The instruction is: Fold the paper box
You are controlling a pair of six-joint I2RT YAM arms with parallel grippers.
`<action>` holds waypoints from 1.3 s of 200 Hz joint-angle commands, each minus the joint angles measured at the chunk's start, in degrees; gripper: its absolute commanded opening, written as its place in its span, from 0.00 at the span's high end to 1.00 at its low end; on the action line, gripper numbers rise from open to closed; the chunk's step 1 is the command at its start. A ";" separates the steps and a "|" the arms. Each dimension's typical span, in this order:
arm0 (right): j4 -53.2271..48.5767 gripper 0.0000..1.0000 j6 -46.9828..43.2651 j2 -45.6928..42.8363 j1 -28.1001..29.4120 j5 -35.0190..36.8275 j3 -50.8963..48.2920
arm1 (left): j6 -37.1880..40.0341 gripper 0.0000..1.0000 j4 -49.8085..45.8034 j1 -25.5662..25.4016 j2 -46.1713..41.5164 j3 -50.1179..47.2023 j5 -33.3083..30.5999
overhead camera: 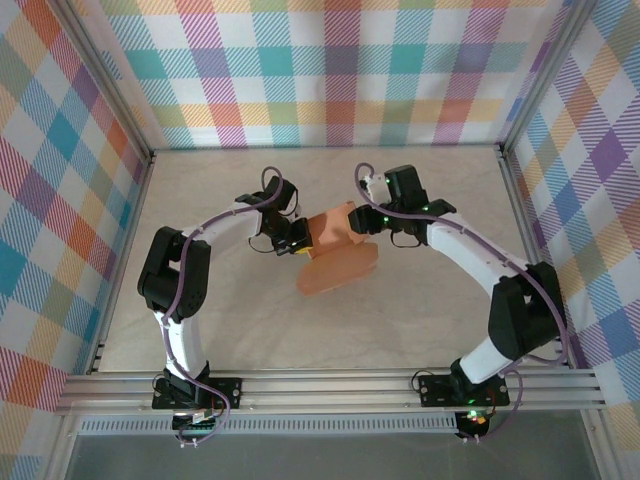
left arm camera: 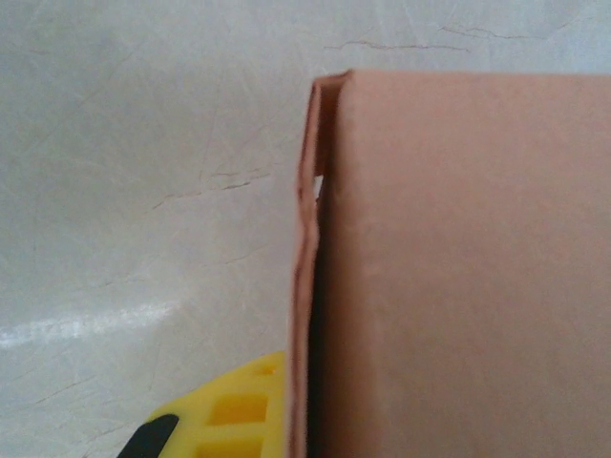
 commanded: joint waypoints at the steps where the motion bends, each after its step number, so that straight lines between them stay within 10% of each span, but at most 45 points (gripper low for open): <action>1: 3.74 0.55 2.07 -3.05 -2.22 -5.92 -1.37 | 0.59 1.00 1.40 0.38 -1.99 -1.06 1.98; 139: 4.29 0.59 -2.74 2.79 -6.13 -19.96 -1.76 | 0.63 1.00 3.13 0.39 -4.07 -1.86 4.57; 260: -1.94 0.70 -12.87 6.02 2.63 3.72 2.36 | -0.27 1.00 3.58 0.30 -4.63 -1.58 5.89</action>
